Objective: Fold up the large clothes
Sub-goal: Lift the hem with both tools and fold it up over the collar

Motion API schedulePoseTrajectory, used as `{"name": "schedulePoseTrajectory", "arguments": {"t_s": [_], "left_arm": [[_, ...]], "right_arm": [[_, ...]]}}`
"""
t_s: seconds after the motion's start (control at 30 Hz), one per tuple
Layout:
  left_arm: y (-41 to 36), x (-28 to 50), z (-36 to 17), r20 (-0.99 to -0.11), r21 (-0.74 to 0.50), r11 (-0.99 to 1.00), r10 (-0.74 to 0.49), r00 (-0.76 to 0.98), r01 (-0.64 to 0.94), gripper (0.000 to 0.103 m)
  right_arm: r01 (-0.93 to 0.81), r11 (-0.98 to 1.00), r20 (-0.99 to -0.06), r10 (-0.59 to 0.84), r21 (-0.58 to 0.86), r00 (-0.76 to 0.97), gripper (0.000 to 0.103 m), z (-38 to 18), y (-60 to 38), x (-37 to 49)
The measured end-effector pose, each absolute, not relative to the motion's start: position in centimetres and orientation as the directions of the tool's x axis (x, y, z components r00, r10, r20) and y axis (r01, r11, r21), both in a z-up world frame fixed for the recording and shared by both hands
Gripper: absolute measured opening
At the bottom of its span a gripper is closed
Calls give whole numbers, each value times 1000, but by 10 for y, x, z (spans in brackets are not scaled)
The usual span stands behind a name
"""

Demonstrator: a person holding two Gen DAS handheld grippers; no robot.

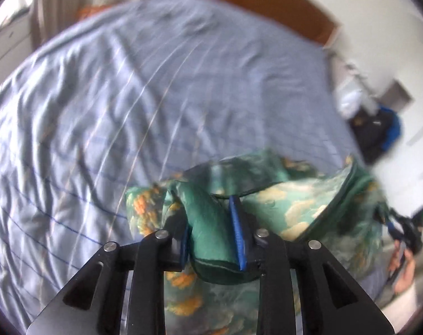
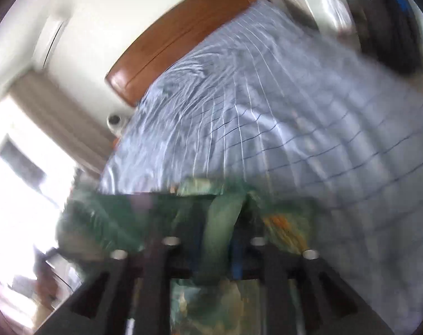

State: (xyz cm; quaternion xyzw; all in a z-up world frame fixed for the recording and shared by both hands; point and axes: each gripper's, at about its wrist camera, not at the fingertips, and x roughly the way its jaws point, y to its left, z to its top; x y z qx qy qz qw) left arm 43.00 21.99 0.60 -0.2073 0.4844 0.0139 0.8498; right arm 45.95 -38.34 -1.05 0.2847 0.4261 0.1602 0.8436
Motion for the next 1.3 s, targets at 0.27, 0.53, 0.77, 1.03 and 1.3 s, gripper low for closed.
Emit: {"name": "schedulePoseTrajectory", "arguments": {"t_s": [0.27, 0.53, 0.77, 1.03, 1.3], "left_arm": [[219, 430, 11, -824, -385, 911, -268, 499, -146, 48], [254, 409, 1, -813, -317, 897, -90, 576, -308, 97], [205, 411, -62, -879, -265, 951, -170, 445, -160, 37], [198, 383, 6, -712, -263, 952, -81, 698, -158, 7], [208, 430, -115, -829, -211, 946, -40, 559, -246, 14]], "right_arm": [[10, 806, -604, 436, 592, 668, 99, -20, -402, 455], [-169, 928, -770, 371, 333, 518, 98, -35, -348, 436], [-112, 943, -824, 329, 313, 461, 58, -76, -329, 462], [-157, 983, -663, 180, 95, 727, 13, 5, -304, 424], [4, 990, -768, 106, 140, 632, 15, -79, -309, 478]]}}
